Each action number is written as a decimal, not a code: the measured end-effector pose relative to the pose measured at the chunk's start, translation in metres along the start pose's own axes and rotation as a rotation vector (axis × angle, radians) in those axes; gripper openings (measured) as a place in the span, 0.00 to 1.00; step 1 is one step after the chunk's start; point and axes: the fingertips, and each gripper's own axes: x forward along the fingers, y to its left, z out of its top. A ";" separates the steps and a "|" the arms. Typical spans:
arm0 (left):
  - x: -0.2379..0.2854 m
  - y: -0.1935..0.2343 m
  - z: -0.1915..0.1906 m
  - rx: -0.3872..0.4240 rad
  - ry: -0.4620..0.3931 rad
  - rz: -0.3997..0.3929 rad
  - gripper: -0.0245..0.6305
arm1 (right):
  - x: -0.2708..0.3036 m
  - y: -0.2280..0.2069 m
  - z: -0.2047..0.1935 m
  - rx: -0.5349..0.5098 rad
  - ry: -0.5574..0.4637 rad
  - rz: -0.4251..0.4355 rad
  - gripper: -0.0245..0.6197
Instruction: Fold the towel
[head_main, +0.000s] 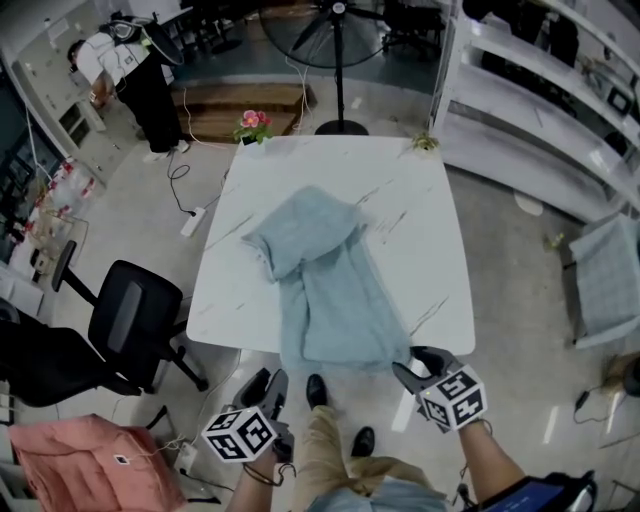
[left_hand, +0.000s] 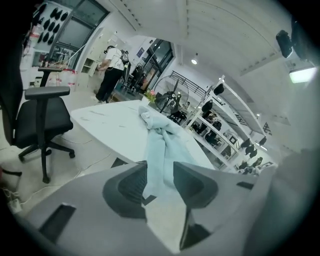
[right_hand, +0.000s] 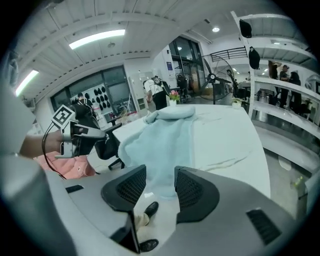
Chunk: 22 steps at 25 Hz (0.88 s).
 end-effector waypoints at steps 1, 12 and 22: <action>-0.001 0.000 0.009 0.008 -0.010 0.003 0.29 | -0.003 0.002 0.009 -0.005 -0.015 0.009 0.34; 0.058 0.004 0.154 0.074 -0.102 -0.037 0.33 | 0.025 -0.023 0.168 -0.108 -0.170 -0.052 0.33; 0.149 0.030 0.242 -0.011 -0.052 -0.027 0.48 | 0.096 -0.056 0.286 -0.201 -0.193 -0.092 0.32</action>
